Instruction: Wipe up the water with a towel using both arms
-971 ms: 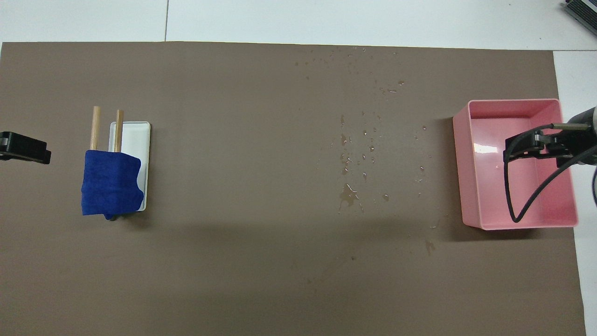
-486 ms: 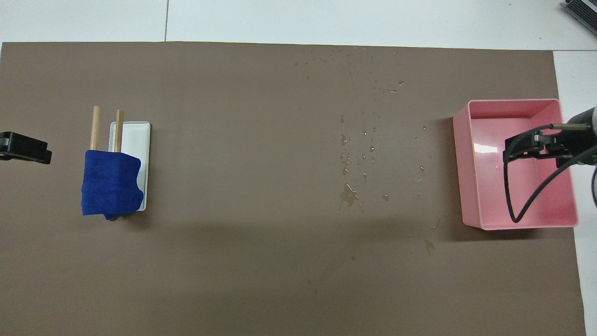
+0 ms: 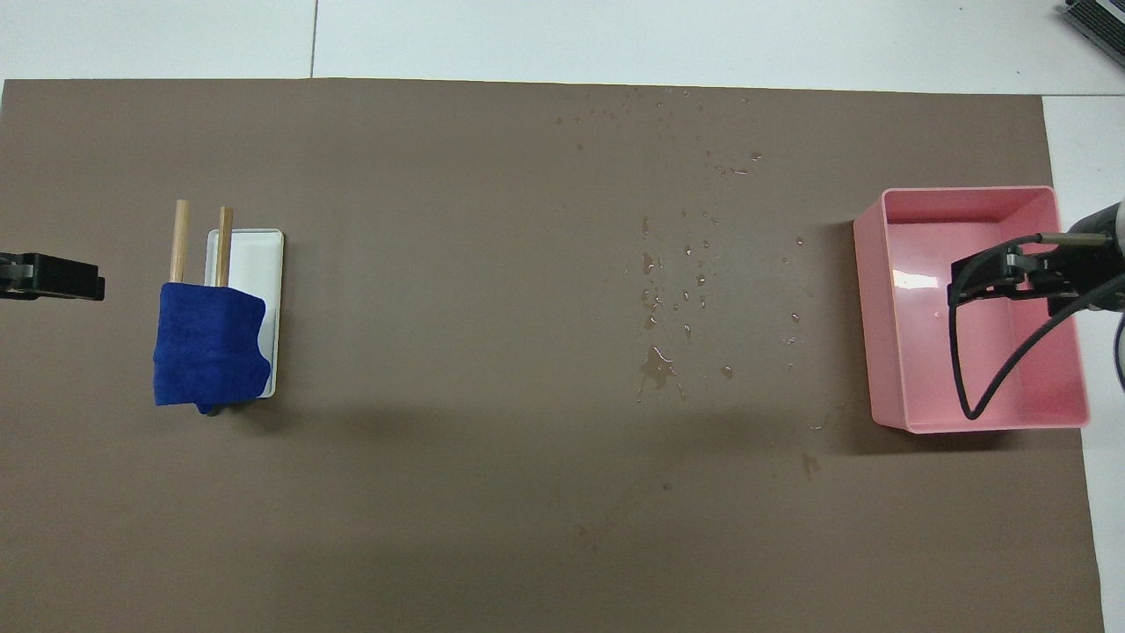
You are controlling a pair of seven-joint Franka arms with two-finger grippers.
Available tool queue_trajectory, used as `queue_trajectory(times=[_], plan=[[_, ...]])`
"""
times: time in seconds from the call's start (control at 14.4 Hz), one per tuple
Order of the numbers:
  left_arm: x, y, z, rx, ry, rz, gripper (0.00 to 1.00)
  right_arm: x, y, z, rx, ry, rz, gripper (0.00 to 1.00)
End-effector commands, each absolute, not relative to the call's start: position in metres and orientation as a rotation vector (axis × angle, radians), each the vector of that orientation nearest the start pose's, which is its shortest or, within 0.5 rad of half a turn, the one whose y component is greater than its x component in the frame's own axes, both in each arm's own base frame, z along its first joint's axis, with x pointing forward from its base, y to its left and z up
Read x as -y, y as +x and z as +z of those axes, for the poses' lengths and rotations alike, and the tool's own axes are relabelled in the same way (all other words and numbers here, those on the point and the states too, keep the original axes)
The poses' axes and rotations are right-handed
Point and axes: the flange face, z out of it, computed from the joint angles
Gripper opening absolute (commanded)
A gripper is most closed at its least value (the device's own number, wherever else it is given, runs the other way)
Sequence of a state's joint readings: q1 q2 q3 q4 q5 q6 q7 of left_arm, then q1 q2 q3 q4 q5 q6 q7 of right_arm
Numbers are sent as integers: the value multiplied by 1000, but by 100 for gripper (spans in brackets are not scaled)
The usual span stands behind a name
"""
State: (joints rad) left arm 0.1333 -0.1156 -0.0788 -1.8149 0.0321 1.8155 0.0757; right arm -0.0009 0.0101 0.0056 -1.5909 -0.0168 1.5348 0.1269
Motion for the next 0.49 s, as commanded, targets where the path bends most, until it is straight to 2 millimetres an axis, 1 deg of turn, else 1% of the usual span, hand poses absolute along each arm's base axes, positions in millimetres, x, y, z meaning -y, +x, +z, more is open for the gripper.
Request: queue_trajectory(times=[0.0,0.21,0.28,0.35,0.42], plan=[[-39,531,562,-37,-3078,-208,100,-2,547,607,-169,-3148,84,100],[-38,530,521,-45,-3080,-197,100,-2,547,608,-169,-3148,81,100],[-35,528,503,-54,-3082,-188,100,-2,547,607,-169,-3148,84,100],[-34,527,492,-60,-3082,-192,100,-2,547,607,-169,-3148,84,100],[-34,524,483,-64,-3083,-176,97,-2,547,607,-169,-3148,84,100]])
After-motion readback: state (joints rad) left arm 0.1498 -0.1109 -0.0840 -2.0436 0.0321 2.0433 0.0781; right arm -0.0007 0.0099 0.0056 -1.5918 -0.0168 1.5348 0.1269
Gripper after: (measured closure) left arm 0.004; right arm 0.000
